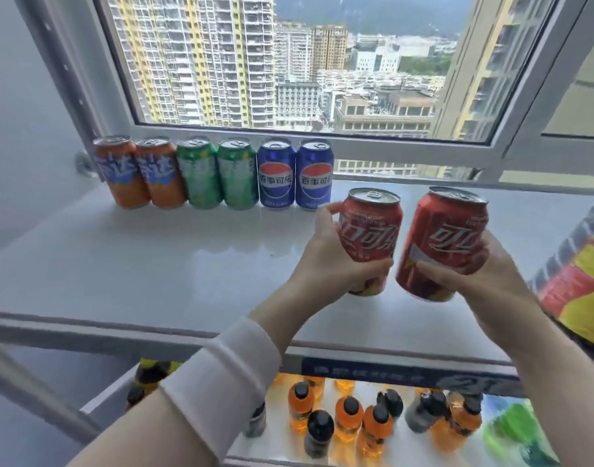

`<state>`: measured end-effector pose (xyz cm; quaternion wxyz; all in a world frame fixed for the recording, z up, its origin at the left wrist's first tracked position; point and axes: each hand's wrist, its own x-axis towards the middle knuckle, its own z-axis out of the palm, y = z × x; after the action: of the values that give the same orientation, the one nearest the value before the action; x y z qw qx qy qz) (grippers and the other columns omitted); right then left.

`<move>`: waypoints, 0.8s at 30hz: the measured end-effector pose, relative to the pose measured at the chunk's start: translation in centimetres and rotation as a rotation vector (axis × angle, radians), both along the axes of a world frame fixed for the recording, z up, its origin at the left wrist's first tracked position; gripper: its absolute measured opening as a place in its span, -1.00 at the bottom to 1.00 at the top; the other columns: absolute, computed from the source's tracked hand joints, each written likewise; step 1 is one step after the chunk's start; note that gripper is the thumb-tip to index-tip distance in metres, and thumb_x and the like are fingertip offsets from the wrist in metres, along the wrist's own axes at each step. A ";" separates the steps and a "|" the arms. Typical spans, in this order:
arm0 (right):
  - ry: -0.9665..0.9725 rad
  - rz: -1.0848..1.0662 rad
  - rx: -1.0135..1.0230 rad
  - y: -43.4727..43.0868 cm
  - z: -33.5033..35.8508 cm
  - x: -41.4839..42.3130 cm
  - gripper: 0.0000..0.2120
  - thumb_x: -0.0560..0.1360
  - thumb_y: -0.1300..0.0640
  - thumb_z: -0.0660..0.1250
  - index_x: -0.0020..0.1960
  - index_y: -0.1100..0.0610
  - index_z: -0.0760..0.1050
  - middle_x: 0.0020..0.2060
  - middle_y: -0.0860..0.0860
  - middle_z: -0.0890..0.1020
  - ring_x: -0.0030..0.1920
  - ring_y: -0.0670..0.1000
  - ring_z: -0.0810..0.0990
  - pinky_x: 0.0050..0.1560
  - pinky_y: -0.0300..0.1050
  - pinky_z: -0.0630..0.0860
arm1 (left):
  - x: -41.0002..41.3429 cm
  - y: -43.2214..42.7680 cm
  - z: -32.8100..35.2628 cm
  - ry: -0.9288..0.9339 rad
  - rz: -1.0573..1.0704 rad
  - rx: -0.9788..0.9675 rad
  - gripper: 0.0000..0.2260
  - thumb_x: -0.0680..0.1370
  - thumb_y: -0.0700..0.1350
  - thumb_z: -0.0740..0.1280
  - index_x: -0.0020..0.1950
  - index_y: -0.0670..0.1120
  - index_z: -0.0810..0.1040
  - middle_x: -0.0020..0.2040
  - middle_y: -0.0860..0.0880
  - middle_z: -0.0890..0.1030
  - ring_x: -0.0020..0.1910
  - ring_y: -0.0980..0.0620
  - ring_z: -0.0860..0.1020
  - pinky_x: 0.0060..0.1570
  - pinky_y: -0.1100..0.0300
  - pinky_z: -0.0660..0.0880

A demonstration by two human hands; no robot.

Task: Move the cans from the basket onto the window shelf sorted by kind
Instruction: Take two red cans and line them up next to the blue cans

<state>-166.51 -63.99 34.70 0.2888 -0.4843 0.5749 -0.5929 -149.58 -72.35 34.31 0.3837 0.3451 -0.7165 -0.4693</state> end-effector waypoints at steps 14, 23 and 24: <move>-0.036 -0.125 0.031 -6.7 -0.1 -4.0 -0.43 0.25 0.37 0.50 0.19 0.17 0.37 -0.04 0.01 0.58 -0.05 -0.08 0.57 -0.13 -0.24 0.49 | -5.3 -7.4 1.2 -0.160 0.003 -0.136 -0.34 0.26 -0.10 0.58 0.12 -0.02 0.17 0.00 0.03 0.54 0.08 0.03 0.53 0.11 0.06 0.48; -0.009 -0.118 0.086 -8.3 -0.8 -5.1 -0.41 0.27 0.41 0.50 0.18 0.14 0.32 -0.03 -0.06 0.54 -0.03 -0.11 0.55 -0.19 -0.32 0.51 | -6.3 -8.6 0.9 -0.225 0.026 -0.167 -0.32 0.25 -0.06 0.58 0.11 -0.01 0.15 0.04 0.05 0.48 0.09 0.04 0.50 0.08 0.08 0.47; 0.001 -0.118 0.088 -8.3 -0.9 -5.1 -0.41 0.27 0.41 0.49 0.18 0.14 0.32 -0.04 -0.07 0.54 -0.04 -0.13 0.54 -0.21 -0.34 0.51 | -6.3 -8.6 0.8 -0.236 0.020 -0.169 -0.32 0.25 -0.05 0.57 0.11 -0.01 0.14 0.05 0.05 0.48 0.10 0.04 0.50 0.10 0.07 0.47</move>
<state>-171.60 -72.29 33.75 0.2742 -0.4368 0.6281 -0.5827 -155.86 -80.97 35.12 0.3293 0.3714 -0.7902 -0.3595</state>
